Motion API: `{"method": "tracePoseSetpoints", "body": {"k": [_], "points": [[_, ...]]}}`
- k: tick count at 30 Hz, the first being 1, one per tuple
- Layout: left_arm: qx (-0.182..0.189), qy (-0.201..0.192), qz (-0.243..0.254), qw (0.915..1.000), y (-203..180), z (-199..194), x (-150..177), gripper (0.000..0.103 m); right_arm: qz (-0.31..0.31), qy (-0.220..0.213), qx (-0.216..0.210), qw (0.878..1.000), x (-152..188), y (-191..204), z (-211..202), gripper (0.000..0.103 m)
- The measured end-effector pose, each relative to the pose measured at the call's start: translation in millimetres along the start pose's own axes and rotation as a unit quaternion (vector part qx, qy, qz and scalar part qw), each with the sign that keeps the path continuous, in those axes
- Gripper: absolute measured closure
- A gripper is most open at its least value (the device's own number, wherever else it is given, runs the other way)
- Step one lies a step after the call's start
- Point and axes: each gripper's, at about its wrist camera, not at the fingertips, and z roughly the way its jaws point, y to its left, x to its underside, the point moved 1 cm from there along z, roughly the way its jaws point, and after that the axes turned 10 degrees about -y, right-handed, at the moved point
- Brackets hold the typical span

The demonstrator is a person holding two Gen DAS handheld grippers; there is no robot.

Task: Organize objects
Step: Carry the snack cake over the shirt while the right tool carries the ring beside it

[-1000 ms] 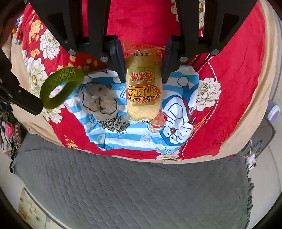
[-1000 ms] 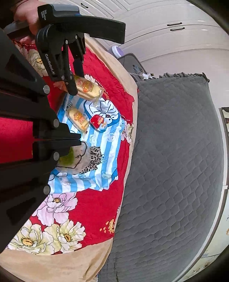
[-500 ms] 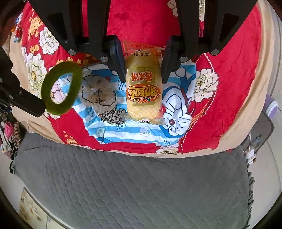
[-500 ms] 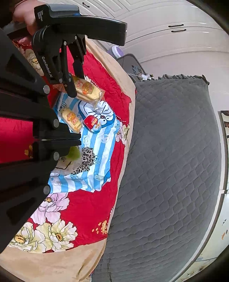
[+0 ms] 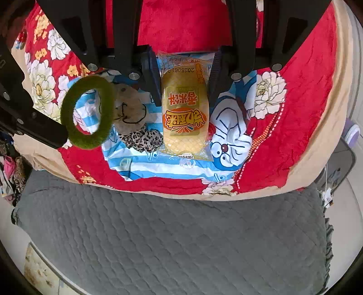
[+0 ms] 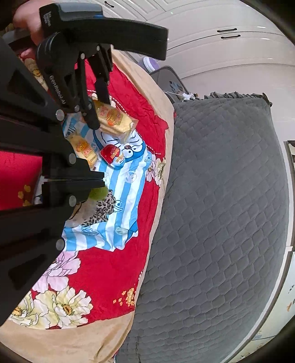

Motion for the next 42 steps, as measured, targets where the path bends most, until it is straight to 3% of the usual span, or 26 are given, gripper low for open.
{"method": "tracePoseSetpoints", "body": {"k": [18, 31, 42], "points": [[-0.008, 0.024, 0.015, 0.9996, 0.3, 70.9, -1.0, 0.063, -0.008, 0.02, -0.018, 1.0, 0.3, 6.9, 74.0, 0.103], [-0.004, 0.043, 0.014, 0.9989, -5.5, 111.2, 17.6, 0.063, 0.002, 0.072, 0.021, 0.997, 48.2, -19.3, 118.0, 0.103], [-0.009, 0.038, 0.016, 0.9991, -8.6, 123.9, 15.3, 0.064, 0.009, 0.08, 0.037, 0.996, 58.0, -29.7, 130.9, 0.103]]}}
